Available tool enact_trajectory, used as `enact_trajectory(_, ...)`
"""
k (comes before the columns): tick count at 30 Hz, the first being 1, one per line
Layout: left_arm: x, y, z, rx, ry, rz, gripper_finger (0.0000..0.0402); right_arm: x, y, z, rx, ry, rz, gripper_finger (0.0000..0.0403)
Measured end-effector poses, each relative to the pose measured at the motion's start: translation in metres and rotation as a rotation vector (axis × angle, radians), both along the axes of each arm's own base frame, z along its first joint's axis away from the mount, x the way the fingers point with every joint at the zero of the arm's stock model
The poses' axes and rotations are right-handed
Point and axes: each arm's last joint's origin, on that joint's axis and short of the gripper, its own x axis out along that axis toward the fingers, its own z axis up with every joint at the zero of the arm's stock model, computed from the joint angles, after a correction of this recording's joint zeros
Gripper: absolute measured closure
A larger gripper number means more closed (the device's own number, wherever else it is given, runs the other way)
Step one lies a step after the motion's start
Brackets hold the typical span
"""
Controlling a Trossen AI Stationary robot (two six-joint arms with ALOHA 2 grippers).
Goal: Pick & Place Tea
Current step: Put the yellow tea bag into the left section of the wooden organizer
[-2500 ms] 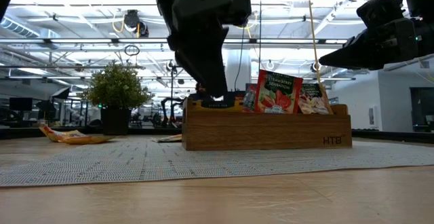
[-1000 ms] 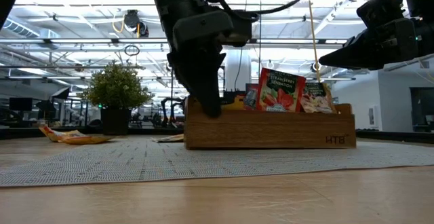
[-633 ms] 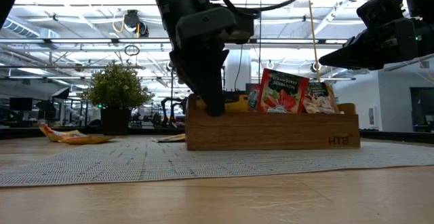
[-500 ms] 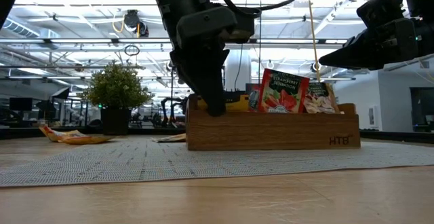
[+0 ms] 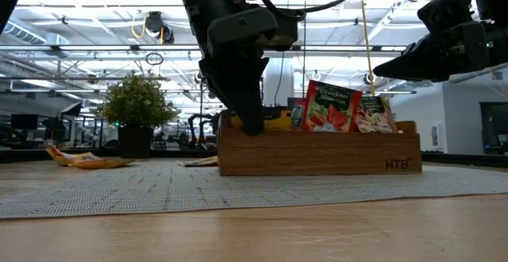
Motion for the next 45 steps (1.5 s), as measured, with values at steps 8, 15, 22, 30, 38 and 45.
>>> enact_trajectory(8,0.004,-0.001,0.008,-0.02,-0.022,-0.006,0.0356,0.0,0.0,0.0,0.0,0.0,0.0,0.0385)
enact_trajectory(15,0.005,-0.001,0.01,-0.026,-0.025,-0.013,0.0345,0.0,0.0,0.0,0.0,0.0,0.0,0.0385)
enact_trajectory(22,0.004,-0.001,0.01,-0.024,-0.019,-0.015,0.037,0.0,0.0,0.0,0.0,0.0,0.0,0.0385)
enact_trajectory(30,0.003,0.002,0.009,-0.018,0.001,-0.004,0.0397,0.0,0.0,0.0,0.0,0.0,0.0,0.0385)
enact_trajectory(38,0.001,0.014,0.007,-0.026,0.04,0.07,0.0397,0.0,0.0,0.0,0.0,0.001,0.0,0.0385)
enact_trajectory(45,0.001,0.024,0.01,-0.028,0.045,0.129,0.0396,0.0,0.0,0.0,0.0,0.0,0.0,0.0385)
